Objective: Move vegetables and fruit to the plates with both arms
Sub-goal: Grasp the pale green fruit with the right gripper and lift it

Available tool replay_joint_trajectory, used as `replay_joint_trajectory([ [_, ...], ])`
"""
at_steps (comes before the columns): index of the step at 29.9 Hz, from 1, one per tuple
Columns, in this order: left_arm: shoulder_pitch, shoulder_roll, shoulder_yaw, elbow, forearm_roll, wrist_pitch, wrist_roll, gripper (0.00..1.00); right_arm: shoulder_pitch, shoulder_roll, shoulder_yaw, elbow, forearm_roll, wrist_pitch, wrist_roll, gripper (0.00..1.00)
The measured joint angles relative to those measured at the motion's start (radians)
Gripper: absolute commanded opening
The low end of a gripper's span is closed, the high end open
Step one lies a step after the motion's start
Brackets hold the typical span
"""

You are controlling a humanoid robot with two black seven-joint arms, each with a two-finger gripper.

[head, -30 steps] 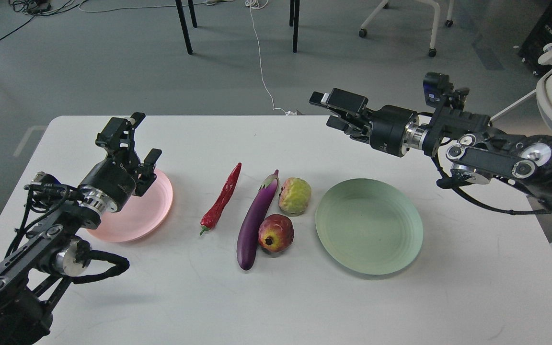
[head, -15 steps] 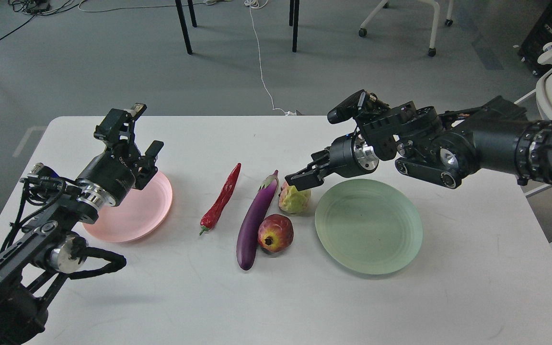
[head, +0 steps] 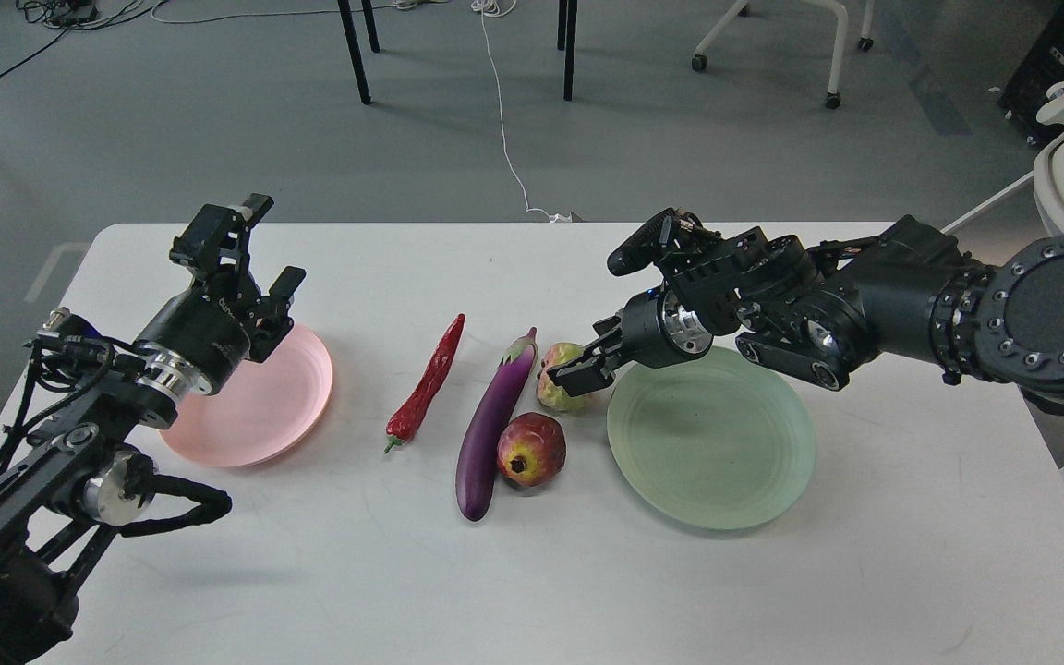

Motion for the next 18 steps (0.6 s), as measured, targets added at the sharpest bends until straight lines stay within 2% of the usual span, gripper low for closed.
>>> replay_joint_trajectory([
  [5, 0.000, 0.001, -0.001, 0.000, 0.000, 0.000, 0.000, 1.00, -0.015, 0.000, -0.003, -0.003, 0.002, -0.001, 0.000, 0.56],
  [8, 0.000, 0.001, -0.001, 0.000, 0.000, 0.000, 0.000, 1.00, -0.018, 0.000, -0.003, -0.009, 0.002, -0.001, 0.000, 0.48],
  [18, 0.000, 0.003, -0.001, 0.000, 0.000, -0.001, 0.000, 1.00, 0.049, -0.003, -0.005, 0.007, -0.002, 0.000, 0.000, 0.48],
])
